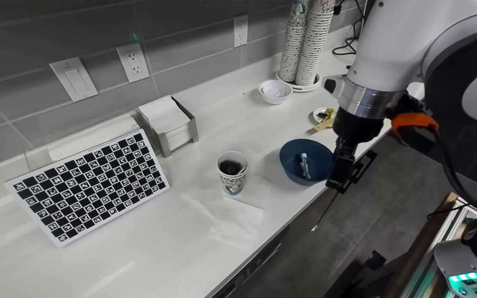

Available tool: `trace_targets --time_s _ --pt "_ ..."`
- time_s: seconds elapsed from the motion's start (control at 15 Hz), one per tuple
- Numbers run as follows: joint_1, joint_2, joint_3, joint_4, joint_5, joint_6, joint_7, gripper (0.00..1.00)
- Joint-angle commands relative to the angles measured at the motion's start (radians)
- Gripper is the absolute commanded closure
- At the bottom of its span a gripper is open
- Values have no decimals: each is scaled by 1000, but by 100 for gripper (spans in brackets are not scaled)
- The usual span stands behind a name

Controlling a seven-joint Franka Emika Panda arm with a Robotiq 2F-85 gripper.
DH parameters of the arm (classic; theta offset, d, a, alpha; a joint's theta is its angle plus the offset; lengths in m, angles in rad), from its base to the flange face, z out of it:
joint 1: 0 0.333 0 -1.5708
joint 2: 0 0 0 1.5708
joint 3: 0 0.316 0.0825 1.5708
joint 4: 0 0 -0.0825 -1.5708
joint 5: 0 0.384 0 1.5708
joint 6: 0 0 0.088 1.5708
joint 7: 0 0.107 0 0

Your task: Remove the plastic spoon from the paper cup and put it in the blue bowl

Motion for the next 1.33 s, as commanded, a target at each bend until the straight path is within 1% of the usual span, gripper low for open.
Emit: trace_targets --time_s 0.0,0.07,0.13,0.27,0.4,0.53,0.67,0.73,0.87,0.93,1.13,1.27 --pt "-32 177 55 177 -56 -11 205 0" --pt "-24 197 57 202 -76 -45 191 0" --pt "-7 112 44 110 -38 2 154 0" --pt "-10 167 44 160 -54 -13 167 0" --pt "-13 190 43 177 -55 -17 168 0" --pt "6 194 48 170 29 59 158 0" --pt "33 192 50 170 165 109 125 0" --pt "51 196 55 171 232 130 87 0" --pt "79 198 63 169 317 194 -17 0" --pt "88 203 66 168 347 255 -52 0" --pt "98 226 90 155 334 506 -26 0" --pt "98 265 107 151 262 672 -23 0"
